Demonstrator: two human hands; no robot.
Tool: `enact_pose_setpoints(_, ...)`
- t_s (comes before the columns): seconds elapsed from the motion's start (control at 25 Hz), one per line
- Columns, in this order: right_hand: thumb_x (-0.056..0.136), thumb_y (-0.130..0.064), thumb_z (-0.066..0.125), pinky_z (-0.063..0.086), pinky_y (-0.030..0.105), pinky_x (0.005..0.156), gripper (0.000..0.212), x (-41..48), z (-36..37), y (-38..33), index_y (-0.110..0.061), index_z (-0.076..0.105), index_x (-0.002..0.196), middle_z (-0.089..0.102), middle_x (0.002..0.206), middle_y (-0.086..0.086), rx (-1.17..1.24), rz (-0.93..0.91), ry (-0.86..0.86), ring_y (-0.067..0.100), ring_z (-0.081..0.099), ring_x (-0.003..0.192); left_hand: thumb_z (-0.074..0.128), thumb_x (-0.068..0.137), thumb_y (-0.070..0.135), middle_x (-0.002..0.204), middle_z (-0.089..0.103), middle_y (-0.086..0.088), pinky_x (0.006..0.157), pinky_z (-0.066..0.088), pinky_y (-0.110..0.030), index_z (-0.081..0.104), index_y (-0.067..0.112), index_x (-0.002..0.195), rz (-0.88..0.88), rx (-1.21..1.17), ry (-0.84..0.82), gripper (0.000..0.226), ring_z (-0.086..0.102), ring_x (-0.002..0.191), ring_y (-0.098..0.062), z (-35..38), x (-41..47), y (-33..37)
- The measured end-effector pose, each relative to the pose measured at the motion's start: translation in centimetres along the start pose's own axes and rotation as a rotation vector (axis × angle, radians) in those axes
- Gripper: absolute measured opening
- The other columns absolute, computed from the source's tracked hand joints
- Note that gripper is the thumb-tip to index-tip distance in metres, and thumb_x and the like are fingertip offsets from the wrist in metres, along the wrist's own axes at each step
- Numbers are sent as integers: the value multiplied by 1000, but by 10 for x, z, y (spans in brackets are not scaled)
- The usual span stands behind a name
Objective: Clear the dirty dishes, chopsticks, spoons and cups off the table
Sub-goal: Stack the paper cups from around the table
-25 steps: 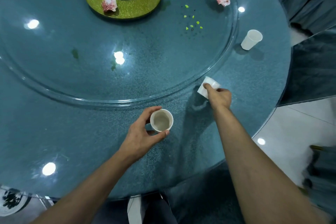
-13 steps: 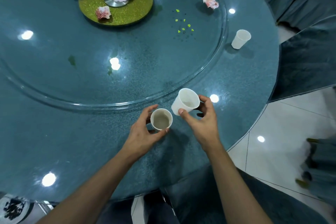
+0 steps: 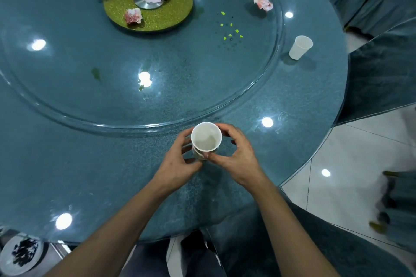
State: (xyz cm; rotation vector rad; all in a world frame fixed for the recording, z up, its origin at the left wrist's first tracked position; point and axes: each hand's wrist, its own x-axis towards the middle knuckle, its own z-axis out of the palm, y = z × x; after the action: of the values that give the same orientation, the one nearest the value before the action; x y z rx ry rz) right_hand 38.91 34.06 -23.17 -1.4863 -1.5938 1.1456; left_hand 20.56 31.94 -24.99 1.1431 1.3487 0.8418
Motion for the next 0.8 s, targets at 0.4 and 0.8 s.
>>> enact_pose_setpoints(0.4, 99, -28, 62, 47, 29, 102, 30, -3, 16, 22, -30, 60, 129, 66, 119, -12, 232, 365, 93, 7, 62, 112, 42, 108, 14, 126, 66, 5, 94, 55, -38, 55, 41, 130, -147, -131, 92, 38, 63, 119, -15, 1, 0, 4)
enact_pose_setpoints(0.8, 107, -14, 47, 52, 32, 98, 27, -26, 46, 14, -32, 67, 107, 72, 111, -5, 426, 445, 208, 20, 68, 112, 46, 107, 12, 126, 67, 4, 100, 55, -42, 56, 37, 130, -138, -107, -32, 35, 65, 111, -4, -2, -1, 5)
